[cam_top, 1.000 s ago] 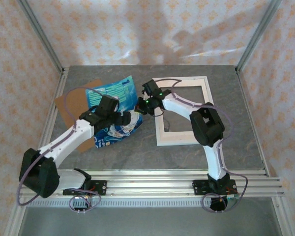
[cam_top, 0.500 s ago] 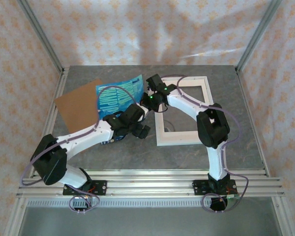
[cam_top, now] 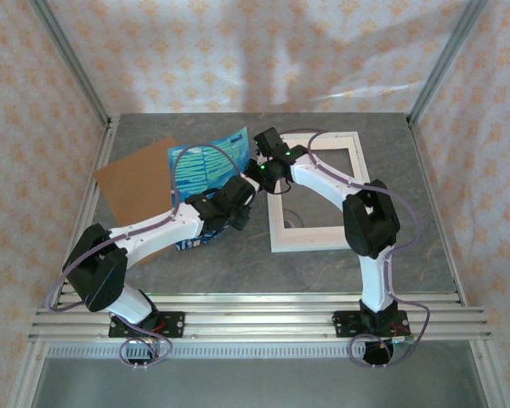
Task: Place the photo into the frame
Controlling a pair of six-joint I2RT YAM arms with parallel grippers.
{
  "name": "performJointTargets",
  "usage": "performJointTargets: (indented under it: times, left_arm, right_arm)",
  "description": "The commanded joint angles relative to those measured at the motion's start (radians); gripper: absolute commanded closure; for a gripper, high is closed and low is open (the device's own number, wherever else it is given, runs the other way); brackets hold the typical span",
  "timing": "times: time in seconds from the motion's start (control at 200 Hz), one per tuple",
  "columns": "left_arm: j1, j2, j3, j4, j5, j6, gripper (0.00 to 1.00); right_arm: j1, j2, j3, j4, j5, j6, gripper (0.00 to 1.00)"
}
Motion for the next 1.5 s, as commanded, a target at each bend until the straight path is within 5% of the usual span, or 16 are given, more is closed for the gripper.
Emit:
performJointTargets:
  times: [0.0, 0.165, 0.35, 0.475, 0.896, 1.001, 1.211, 1.491]
  left_arm:
    - [-0.005, 0.008, 0.024, 0.018, 0.054, -0.032, 0.87]
    - [-0.005, -0.006, 0.029, 0.010, 0.116, -0.081, 1.00]
    - [0.001, -0.025, 0.094, -0.062, 0.111, -0.100, 1.00]
    - [0.032, -0.034, 0.196, -0.117, 0.109, -0.100, 1.00]
    - [0.116, 0.185, 0.901, -0.050, 0.285, -0.330, 1.00]
    - [0.129, 0.130, 0.758, 0.152, 0.256, -0.471, 1.00]
    - [0.187, -0.014, 0.178, 0.561, 0.255, -0.900, 1.00]
    - [0.194, -0.211, -0.234, 0.542, 0.143, -1.101, 1.00]
  right_arm:
    - [0.004, -0.044, -0.010, 0.006, 0.030, 0.023, 1.00]
    - [0.004, -0.034, 0.028, 0.000, 0.046, 0.034, 0.96]
    - [-0.042, -0.045, 0.166, -0.104, 0.102, -0.017, 0.48]
    - [-0.128, -0.126, 0.193, -0.157, 0.173, -0.053, 0.31]
    - [-0.442, -0.525, -0.203, -0.121, 0.243, -0.127, 0.16]
    - [-0.451, -0.610, -0.309, -0.087, 0.291, -0.137, 0.12]
    - [-0.453, -0.631, -0.431, -0.043, 0.218, -0.129, 0.10]
    - [-0.450, -0.608, -0.636, 0.184, 0.062, -0.060, 0.09]
